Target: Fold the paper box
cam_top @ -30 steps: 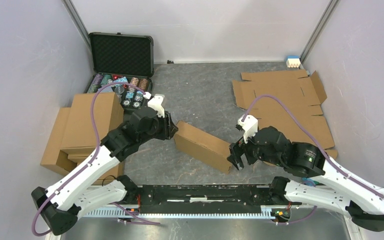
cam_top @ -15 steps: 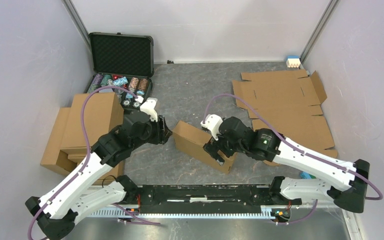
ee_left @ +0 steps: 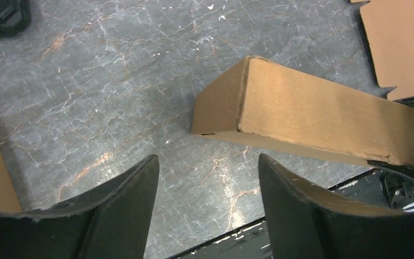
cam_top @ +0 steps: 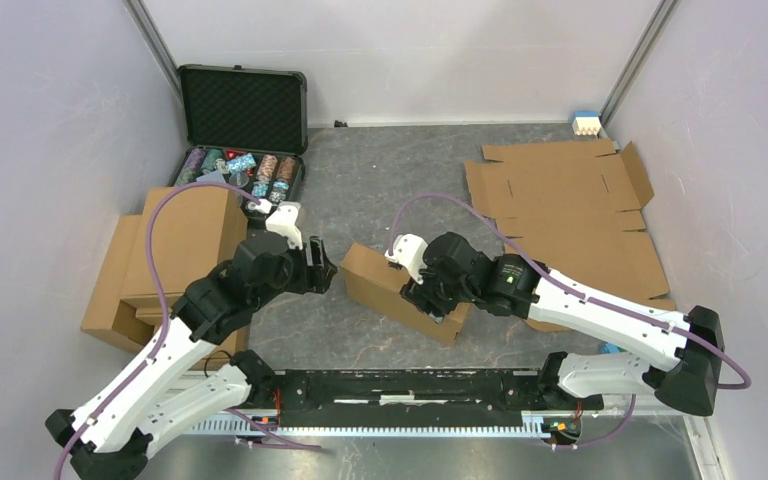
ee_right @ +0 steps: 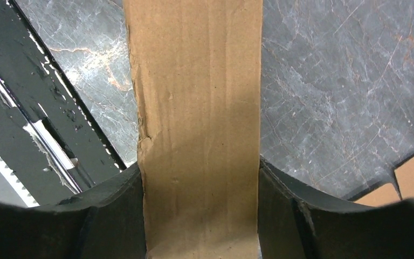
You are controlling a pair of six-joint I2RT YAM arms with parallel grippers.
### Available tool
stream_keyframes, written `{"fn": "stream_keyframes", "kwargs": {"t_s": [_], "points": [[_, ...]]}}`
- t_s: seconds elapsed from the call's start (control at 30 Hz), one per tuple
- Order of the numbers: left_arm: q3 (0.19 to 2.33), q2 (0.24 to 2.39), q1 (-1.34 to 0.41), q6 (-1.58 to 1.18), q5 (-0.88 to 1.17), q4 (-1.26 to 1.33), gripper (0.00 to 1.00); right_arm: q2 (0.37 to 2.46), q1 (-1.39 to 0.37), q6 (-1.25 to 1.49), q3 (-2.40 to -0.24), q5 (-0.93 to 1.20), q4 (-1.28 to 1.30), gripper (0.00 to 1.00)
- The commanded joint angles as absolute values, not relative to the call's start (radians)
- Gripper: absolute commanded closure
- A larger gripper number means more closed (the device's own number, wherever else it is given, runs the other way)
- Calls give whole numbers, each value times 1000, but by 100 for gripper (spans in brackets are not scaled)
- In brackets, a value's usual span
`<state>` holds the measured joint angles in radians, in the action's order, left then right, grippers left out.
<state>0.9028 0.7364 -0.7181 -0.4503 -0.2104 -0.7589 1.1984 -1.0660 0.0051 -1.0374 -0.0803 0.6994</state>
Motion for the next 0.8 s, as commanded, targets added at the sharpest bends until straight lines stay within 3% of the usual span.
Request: {"fn": "stream_keyframes", "kwargs": {"t_s": [0.0, 0.1, 0.4, 0.77], "points": [[893, 719, -688, -435, -201, -741, 16, 1172, -1070, -75, -1046, -49, 612, 54], [909, 694, -681, -396, -119, -723, 0, 1152, -1075, -134, -1040, -49, 615, 54], [929, 675, -684, -135, 381, -512, 0, 1127, -1080, -267, -1146, 33, 775, 55], [1044, 845, -688, 49, 559, -430, 0, 1076, -1081, -276, -1178, 162, 794, 53]]}}
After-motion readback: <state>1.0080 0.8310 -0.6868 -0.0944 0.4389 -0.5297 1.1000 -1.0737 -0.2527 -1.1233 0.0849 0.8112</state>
